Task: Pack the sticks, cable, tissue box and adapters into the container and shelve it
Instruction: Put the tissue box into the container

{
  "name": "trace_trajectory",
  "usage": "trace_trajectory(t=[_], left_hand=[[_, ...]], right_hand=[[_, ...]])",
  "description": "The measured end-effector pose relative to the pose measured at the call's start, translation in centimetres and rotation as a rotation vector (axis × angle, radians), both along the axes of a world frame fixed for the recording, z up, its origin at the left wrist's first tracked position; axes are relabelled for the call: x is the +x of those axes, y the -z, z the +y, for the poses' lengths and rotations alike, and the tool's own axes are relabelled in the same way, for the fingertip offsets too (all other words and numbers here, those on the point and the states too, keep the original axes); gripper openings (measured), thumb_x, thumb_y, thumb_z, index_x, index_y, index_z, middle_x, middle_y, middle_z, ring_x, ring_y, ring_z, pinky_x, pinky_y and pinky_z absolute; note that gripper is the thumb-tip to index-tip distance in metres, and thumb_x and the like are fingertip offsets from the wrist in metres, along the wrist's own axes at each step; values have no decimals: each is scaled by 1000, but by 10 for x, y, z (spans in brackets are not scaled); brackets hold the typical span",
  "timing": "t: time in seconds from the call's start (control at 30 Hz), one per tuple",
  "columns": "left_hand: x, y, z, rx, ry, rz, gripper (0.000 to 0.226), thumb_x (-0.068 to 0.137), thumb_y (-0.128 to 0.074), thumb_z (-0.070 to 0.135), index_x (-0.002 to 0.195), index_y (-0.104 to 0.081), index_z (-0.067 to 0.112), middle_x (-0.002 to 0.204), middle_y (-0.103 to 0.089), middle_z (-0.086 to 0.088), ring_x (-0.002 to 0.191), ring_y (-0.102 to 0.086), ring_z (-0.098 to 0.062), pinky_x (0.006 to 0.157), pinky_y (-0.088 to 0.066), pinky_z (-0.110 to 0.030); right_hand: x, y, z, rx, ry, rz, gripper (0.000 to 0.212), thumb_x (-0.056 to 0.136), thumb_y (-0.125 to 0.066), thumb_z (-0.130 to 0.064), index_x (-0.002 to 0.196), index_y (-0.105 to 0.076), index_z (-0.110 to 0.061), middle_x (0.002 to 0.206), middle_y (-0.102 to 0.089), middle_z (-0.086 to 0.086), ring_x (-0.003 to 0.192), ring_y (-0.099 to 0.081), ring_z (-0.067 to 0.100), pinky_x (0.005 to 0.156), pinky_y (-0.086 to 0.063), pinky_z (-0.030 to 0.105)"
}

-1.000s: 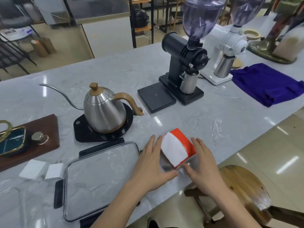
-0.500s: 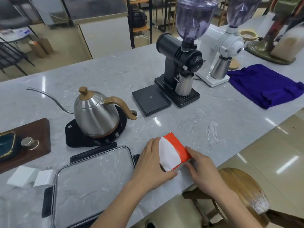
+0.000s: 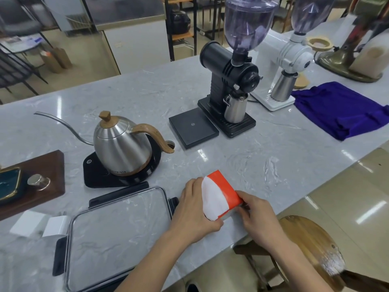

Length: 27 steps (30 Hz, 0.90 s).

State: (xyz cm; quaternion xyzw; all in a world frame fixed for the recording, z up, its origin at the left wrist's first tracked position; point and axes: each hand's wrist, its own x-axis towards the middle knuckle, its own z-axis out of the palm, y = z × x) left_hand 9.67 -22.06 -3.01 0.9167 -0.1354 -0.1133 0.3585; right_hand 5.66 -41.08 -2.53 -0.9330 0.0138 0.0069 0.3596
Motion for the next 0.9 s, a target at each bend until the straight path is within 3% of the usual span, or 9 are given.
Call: trace_trajectory(t=[0.23,0.6,0.9], left_hand=[[0,1,-2,14,7,3,108,53,-75,53,142,-19,30,135,-28,11,128,-33,-11,102,-46,-37],[-4,-9,6,-64,-8,1,108,50,-72,62,141,-23,32,135,-31,13,126,-31,-3,103,-45,-34],[-8,-18,17,-82,-19,-46,108,52,-76,57,143,-23,30,136,-31,13,126,-30,-3,103,-44,-33]], right_hand=[[0,0,-1,19,1,5,37,83,-58,-1,106,-66,-29,88,-69,-15,82,-62,5,74,-49,24],[-8,-7,3,28,-9,-56,34,88,-61,-5,111,-66,-30,95,-70,-17,85,-62,5,76,-48,19],[-11,-20,13,43,-18,-83,32,89,-63,-6,112,-66,-28,95,-71,-15,86,-64,8,78,-51,27]])
